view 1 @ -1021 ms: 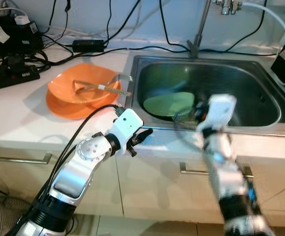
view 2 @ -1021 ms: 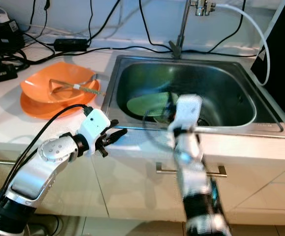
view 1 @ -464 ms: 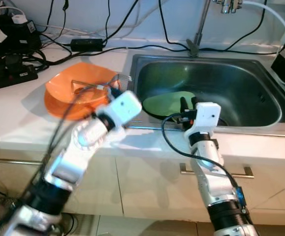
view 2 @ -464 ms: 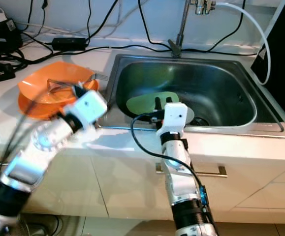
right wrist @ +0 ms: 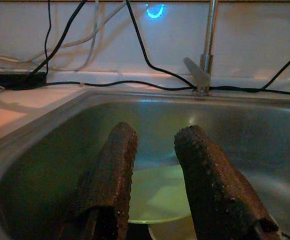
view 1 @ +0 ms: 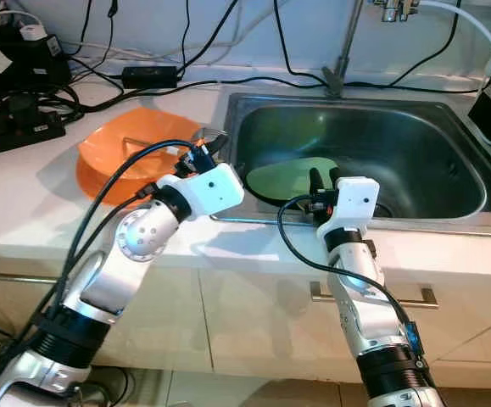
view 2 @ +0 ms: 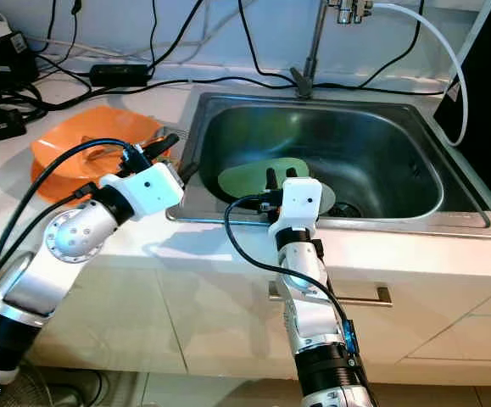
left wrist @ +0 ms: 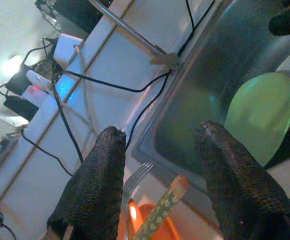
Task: Kitchen organization
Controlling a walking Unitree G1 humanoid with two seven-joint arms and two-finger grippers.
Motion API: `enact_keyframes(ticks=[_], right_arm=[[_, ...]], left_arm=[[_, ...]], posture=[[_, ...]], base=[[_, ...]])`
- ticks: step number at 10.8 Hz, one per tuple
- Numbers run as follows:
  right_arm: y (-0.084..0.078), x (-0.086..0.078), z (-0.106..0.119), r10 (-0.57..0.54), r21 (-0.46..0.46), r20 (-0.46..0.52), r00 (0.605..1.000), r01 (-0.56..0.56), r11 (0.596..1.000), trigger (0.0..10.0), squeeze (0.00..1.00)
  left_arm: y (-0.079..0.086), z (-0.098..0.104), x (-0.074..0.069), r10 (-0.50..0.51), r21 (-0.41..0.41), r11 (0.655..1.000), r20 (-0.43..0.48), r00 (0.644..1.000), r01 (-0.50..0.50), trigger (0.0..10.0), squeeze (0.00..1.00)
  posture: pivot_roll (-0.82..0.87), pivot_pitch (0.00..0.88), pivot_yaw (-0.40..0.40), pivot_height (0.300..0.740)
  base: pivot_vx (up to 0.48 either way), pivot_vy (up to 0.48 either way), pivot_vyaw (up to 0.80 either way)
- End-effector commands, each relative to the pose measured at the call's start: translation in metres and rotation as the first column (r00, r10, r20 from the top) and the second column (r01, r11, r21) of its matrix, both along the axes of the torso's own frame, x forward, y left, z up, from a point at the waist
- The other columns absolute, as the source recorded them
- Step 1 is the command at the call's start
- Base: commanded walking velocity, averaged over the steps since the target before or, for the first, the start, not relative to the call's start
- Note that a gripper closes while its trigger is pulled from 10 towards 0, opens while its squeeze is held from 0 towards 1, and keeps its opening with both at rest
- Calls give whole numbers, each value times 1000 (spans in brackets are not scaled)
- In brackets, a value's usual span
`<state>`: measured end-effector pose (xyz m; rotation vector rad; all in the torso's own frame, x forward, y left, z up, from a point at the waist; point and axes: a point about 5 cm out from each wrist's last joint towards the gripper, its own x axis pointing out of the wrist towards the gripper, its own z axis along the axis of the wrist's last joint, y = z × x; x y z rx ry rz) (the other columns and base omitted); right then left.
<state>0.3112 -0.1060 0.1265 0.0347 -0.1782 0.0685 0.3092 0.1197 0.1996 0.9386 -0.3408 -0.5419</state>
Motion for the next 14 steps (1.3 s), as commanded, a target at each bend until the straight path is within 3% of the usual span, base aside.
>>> enact_keyframes(ticks=[1,6,10,14], right_arm=[[0,2,1,-8,-1,-8,1000,7,1000,10000,0],[-1,4,1,-19,-4,-15,1000,19,1000,10000,0],[-3,4,0,-34,0,-21,999,34,999,10000,0],[-1,2,-2,-27,2,-25,999,27,1000,10000,0]], left_arm=[[-1,-1,0,-14,50,999,7,1000,14,10000,0],[-3,-15,17,13,221,975,16,1000,-16,10000,0],[-8,-17,28,46,273,960,37,998,-55,10000,0],[-2,-21,34,127,299,945,48,991,-136,10000,0]], posture=[[-35,10,-10,740],[-39,10,1,740],[-46,12,8,740],[-51,0,7,740]], base=[[0,0,0],[0,0,0],[0,0,0],[0,0,0]])
